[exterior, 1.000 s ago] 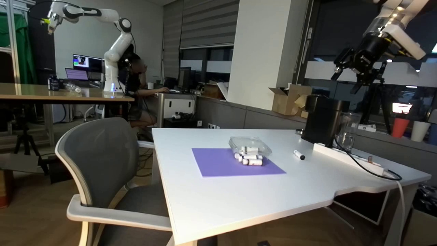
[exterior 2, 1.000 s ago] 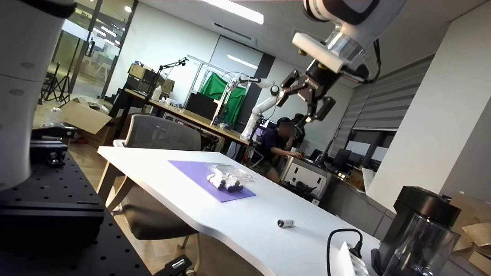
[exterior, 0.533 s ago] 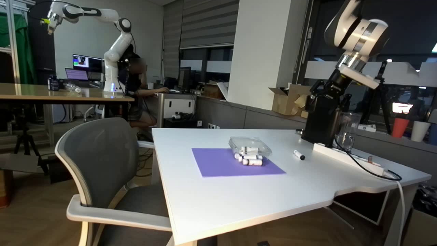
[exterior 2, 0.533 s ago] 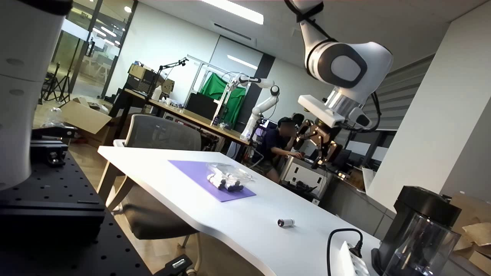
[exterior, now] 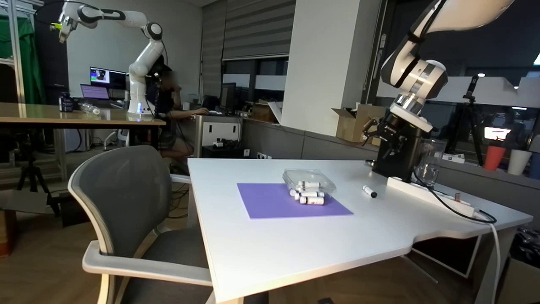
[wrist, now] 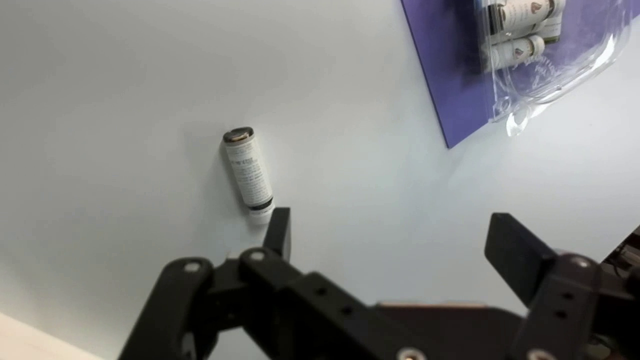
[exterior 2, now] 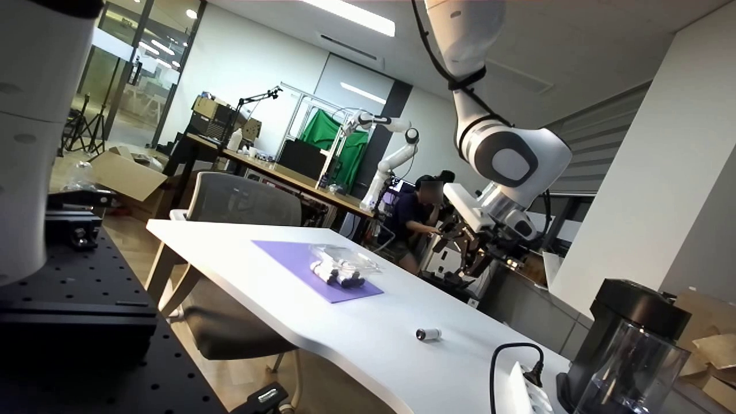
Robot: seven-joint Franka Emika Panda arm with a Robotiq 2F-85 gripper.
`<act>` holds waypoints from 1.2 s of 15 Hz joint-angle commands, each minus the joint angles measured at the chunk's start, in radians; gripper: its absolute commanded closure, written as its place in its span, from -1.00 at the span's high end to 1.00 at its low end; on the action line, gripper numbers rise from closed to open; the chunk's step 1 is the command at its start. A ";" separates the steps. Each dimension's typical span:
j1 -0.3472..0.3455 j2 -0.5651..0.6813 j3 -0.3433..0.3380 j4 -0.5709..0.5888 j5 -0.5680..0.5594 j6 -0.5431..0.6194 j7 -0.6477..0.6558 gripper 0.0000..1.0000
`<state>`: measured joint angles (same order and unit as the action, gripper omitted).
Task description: Remove one object from the clear container and put back one object into the container then press down on the extension cable
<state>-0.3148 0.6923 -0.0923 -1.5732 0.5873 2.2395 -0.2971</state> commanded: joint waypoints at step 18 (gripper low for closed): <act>-0.037 0.151 0.134 0.134 -0.057 -0.121 -0.052 1.00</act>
<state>-0.3399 0.8333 0.0195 -1.4507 0.5502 2.1076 -0.3282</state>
